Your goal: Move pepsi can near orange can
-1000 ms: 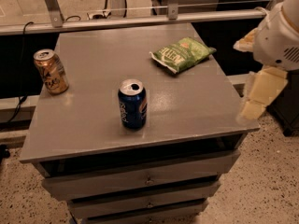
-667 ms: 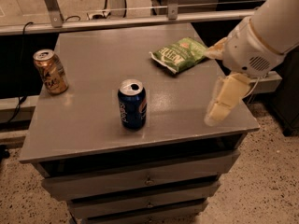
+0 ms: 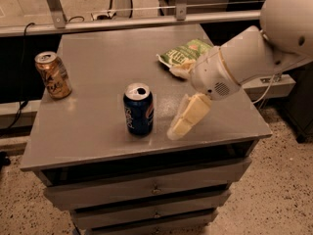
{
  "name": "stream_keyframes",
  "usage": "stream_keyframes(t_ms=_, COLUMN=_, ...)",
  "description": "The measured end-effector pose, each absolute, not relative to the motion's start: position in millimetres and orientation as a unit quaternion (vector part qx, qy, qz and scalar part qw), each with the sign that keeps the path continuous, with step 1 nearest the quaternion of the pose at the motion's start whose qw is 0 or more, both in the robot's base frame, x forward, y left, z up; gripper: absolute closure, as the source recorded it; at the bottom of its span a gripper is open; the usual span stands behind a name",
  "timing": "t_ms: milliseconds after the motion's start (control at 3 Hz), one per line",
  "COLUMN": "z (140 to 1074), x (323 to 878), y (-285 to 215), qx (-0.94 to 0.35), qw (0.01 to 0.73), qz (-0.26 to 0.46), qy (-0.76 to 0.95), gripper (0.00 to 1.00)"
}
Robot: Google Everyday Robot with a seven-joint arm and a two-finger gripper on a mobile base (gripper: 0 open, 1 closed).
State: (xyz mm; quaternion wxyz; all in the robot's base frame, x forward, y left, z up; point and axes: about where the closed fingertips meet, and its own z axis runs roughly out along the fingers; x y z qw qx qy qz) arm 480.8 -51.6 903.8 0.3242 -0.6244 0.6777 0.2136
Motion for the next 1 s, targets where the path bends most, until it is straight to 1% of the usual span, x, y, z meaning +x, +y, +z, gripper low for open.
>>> stream_keyframes(t_ms=667, z=877, x=488, y=2, qx=-0.582, qw=0.376, qz=0.323, qy=0.645, gripper=0.0)
stream_keyframes(t_ms=1000, z=873, x=490, y=24, qx=-0.554, qw=0.384, qz=0.372, qy=0.639, gripper=0.08)
